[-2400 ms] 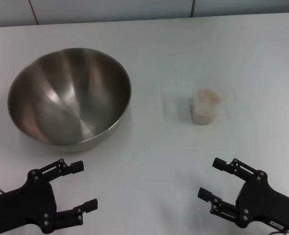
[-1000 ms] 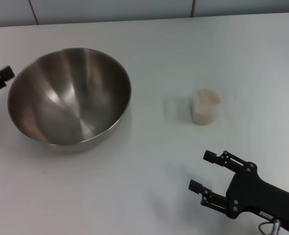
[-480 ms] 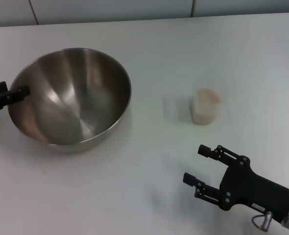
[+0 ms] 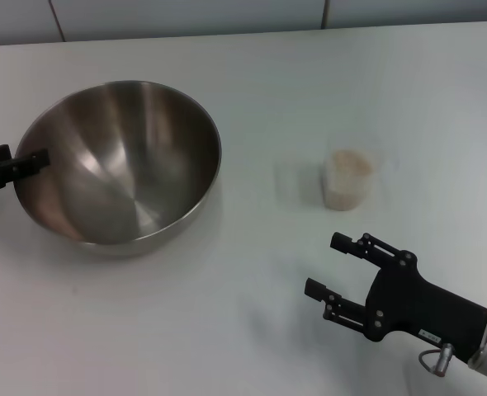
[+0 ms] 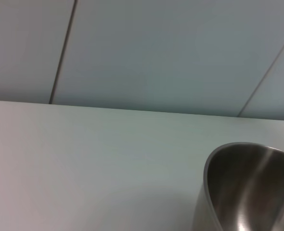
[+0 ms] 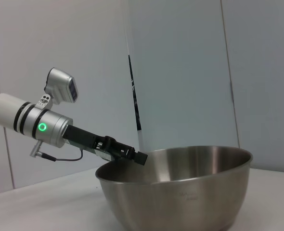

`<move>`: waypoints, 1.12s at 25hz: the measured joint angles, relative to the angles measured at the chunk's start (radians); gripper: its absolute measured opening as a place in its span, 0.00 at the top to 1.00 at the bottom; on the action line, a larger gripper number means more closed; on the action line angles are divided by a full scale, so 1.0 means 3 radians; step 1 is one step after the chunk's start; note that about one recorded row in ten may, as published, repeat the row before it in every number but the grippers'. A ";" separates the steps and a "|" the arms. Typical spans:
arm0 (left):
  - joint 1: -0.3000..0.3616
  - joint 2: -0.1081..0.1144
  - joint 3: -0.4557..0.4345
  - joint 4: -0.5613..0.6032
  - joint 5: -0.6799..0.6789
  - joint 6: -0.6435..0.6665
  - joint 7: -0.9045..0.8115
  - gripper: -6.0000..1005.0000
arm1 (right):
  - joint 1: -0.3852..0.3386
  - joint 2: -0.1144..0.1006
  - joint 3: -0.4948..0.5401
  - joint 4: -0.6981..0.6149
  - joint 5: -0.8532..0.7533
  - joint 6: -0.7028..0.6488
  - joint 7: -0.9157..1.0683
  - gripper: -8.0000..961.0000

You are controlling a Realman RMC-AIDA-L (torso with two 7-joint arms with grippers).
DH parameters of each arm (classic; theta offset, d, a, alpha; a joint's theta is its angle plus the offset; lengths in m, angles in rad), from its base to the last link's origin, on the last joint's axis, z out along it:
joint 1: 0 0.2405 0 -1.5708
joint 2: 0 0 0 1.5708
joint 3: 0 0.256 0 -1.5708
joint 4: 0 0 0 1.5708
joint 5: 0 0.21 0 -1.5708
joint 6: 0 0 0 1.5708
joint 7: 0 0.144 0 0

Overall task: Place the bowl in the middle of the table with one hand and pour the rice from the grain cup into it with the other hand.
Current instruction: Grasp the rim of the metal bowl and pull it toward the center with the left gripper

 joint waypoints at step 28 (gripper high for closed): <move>-0.0054 -0.0002 0.0268 0.0164 0.0005 0.0071 -0.0045 0.90 | 0.0037 -0.0009 0.0005 -0.0016 0.0076 0.0118 0.0000 0.22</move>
